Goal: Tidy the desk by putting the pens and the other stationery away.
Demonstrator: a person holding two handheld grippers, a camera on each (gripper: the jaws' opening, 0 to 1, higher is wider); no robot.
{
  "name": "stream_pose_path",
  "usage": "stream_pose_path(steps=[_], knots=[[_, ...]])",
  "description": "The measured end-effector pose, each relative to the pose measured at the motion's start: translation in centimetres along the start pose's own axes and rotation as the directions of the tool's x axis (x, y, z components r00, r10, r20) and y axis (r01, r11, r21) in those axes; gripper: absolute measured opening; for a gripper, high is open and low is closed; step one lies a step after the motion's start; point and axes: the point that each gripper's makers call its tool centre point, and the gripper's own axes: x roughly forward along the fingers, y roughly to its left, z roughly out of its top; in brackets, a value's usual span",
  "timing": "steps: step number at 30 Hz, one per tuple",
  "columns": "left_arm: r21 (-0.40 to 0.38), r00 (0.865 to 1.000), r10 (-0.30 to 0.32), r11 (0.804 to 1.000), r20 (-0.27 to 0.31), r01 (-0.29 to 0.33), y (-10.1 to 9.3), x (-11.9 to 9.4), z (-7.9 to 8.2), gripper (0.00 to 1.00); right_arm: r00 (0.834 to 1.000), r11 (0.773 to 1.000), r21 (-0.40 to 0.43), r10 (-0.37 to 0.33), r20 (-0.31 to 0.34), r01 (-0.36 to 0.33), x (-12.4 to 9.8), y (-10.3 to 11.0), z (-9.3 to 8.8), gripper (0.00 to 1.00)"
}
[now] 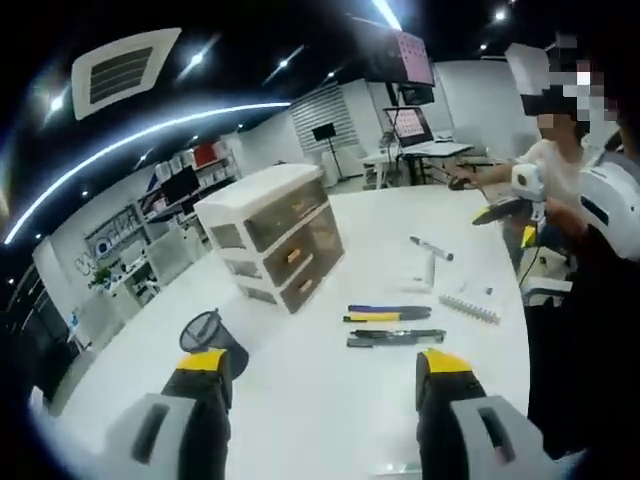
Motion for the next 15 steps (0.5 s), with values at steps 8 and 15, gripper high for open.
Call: stream_pose_path(steps=[8,15], knots=[[0.055,0.994,-0.025,0.998,-0.111,0.032,2.2,2.3,0.0,0.74,1.000,1.000,0.010,-0.010,0.004,0.010,-0.5,-0.4,-0.2,0.75],[0.122,0.977,-0.017,0.992,-0.212,0.044,4.8,4.0,-0.2,0.73,1.000,1.000,0.019,-0.018,0.012,0.018,-0.7,-0.9,-0.1,0.75]])
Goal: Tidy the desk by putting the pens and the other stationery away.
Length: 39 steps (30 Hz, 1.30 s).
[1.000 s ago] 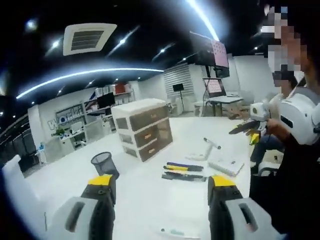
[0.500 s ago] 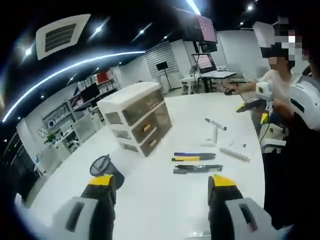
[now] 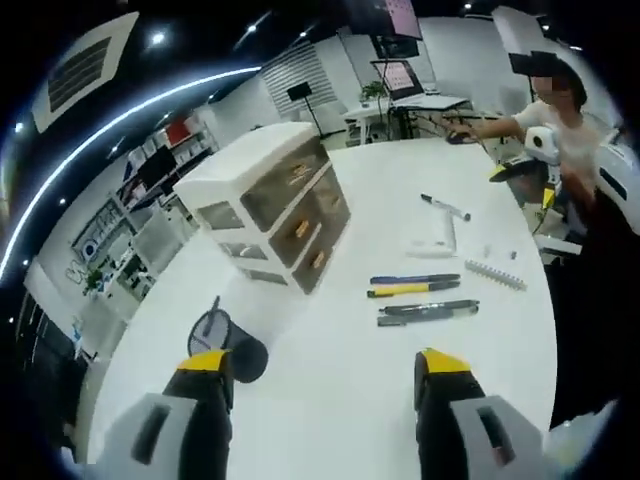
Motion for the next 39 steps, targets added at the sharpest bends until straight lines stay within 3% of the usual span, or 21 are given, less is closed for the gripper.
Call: stream_pose_path(steps=[7,14,20,32,39], knots=[[0.042,0.995,-0.022,0.999,-0.099,0.026,1.7,1.8,-0.7,0.72,1.000,1.000,0.007,-0.004,0.001,0.004,0.0,-0.2,-0.2,0.75],[0.078,0.981,-0.045,0.995,-0.186,0.061,2.8,3.7,-1.4,0.72,1.000,1.000,0.013,-0.010,-0.003,0.010,-0.2,-0.3,-0.5,0.75],[0.097,0.970,-0.065,0.991,-0.236,0.091,2.6,4.1,-1.6,0.71,1.000,1.000,0.016,-0.013,-0.001,0.013,-0.4,-0.4,-0.7,0.75],[0.136,0.928,-0.107,0.977,-0.357,0.165,4.2,7.2,-1.9,0.67,1.000,0.999,0.030,-0.031,-0.005,0.031,-0.9,-0.9,-1.2,0.74],[0.129,0.913,-0.121,0.974,-0.389,0.184,5.2,8.9,-2.4,0.62,0.999,0.998,0.040,-0.043,-0.014,0.043,-1.0,-1.4,-1.5,0.74]])
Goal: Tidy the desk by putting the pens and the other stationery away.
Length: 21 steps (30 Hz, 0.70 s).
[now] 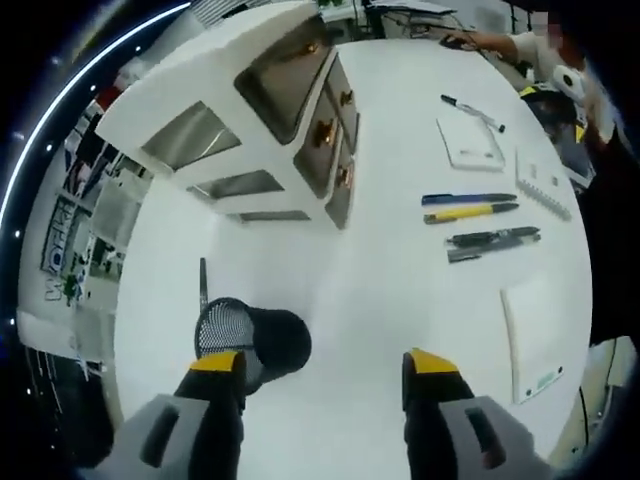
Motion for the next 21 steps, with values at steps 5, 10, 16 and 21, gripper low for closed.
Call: stream_pose_path(steps=[5,10,16,21], knots=[[0.011,1.000,-0.007,1.000,-0.026,0.007,0.8,1.3,-0.4,0.59,1.000,1.000,0.008,0.001,-0.005,-0.001,0.2,-0.2,-0.2,0.74],[0.019,0.999,-0.016,1.000,-0.049,0.017,1.5,2.4,-0.7,0.54,1.000,1.000,0.012,-0.004,-0.011,0.004,0.4,-0.4,-0.2,0.74],[0.016,0.998,-0.022,1.000,-0.060,0.023,2.4,3.4,-0.7,0.48,1.000,1.000,0.015,-0.009,-0.015,0.009,0.4,-0.7,-0.3,0.74],[-0.005,0.998,-0.011,1.000,-0.068,0.010,3.6,3.9,-1.2,0.42,1.000,1.000,0.019,-0.016,-0.017,0.017,0.2,-1.0,-0.5,0.74]])
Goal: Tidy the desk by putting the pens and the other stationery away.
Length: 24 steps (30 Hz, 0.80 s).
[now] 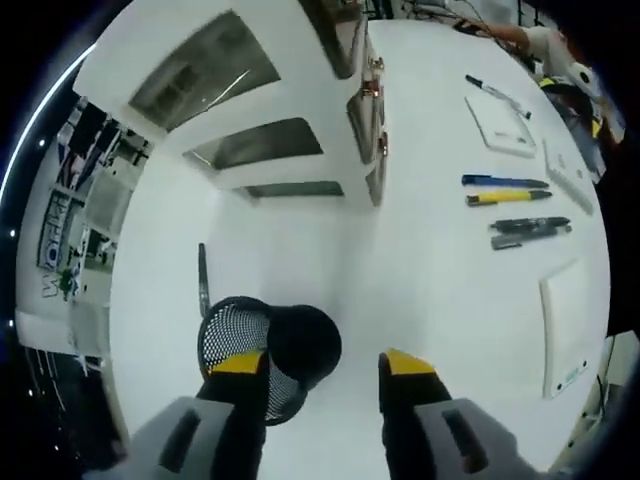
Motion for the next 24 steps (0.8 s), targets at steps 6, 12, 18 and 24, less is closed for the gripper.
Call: stream_pose_path(steps=[6,12,18,24], knots=[[-0.018,1.000,0.007,1.000,0.000,-0.007,0.9,0.6,-0.3,0.33,1.000,1.000,0.004,-0.013,-0.003,0.013,-0.2,-0.4,-0.1,0.74],[-0.014,1.000,-0.004,1.000,0.006,0.004,0.9,1.3,-0.1,0.27,1.000,1.000,0.004,-0.018,-0.006,0.018,-0.2,-0.5,-0.1,0.74],[-0.002,1.000,-0.026,1.000,-0.003,0.026,0.4,1.7,-0.3,0.18,1.000,1.000,0.002,-0.017,-0.009,0.017,-0.1,-0.4,-0.1,0.74],[0.005,1.000,-0.023,1.000,-0.003,0.023,0.6,1.8,-0.6,0.11,1.000,1.000,0.001,-0.016,-0.010,0.016,0.0,-0.3,-0.1,0.74]])
